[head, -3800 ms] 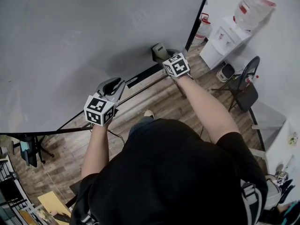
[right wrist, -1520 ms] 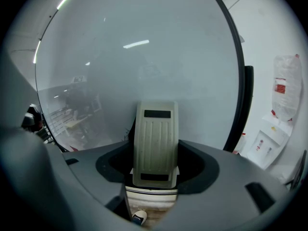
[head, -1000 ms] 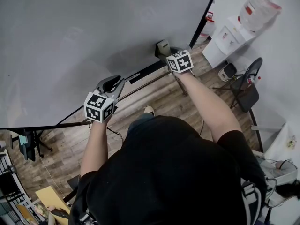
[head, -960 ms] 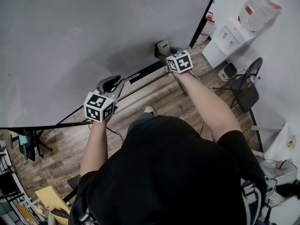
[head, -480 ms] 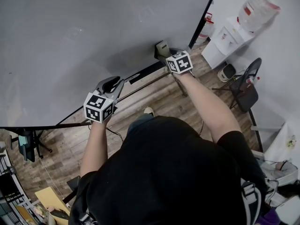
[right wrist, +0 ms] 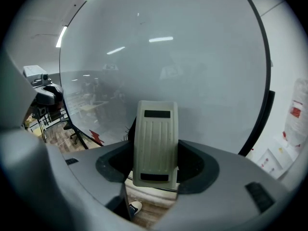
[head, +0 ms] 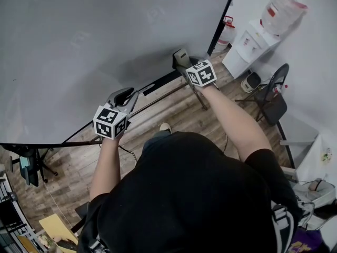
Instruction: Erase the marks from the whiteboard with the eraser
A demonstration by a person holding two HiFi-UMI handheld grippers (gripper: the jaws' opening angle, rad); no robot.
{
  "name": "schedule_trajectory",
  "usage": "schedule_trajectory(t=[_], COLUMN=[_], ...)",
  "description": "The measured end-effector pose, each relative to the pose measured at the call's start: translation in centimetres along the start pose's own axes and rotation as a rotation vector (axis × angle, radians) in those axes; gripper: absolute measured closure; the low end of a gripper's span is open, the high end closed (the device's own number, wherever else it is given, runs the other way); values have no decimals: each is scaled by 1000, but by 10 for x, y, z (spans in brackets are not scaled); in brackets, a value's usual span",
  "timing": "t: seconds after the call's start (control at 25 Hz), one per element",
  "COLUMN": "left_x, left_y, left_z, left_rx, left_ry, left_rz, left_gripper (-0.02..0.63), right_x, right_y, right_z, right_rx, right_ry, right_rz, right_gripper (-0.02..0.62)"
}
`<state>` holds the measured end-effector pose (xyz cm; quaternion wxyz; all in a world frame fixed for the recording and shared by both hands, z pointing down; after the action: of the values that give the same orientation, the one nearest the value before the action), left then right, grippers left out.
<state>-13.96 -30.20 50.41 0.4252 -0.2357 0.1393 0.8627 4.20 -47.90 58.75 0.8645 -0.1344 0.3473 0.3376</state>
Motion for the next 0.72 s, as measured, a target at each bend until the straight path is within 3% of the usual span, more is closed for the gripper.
schedule_trajectory(t=[0.72], left_x=[26], left_y=[-29], left_z=[6], left_rx=[0], left_ry=[-9], left_rz=[11], left_gripper=[526], right_x=[70], right_y=[1], right_z=[8], right_rx=[7], right_ry=[-56], right_rz=[50], right_gripper=[345])
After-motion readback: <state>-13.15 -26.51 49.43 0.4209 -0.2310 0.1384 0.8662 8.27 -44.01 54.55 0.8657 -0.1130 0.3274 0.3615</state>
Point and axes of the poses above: the fingertips, and each gripper's own axes: x backward along the fingers, y to its left, z out of its underside, the point moved 1 cm from there along x, backward along the fingers, and after that the axes turned 9 degrees about y, right-handed, at the moved point
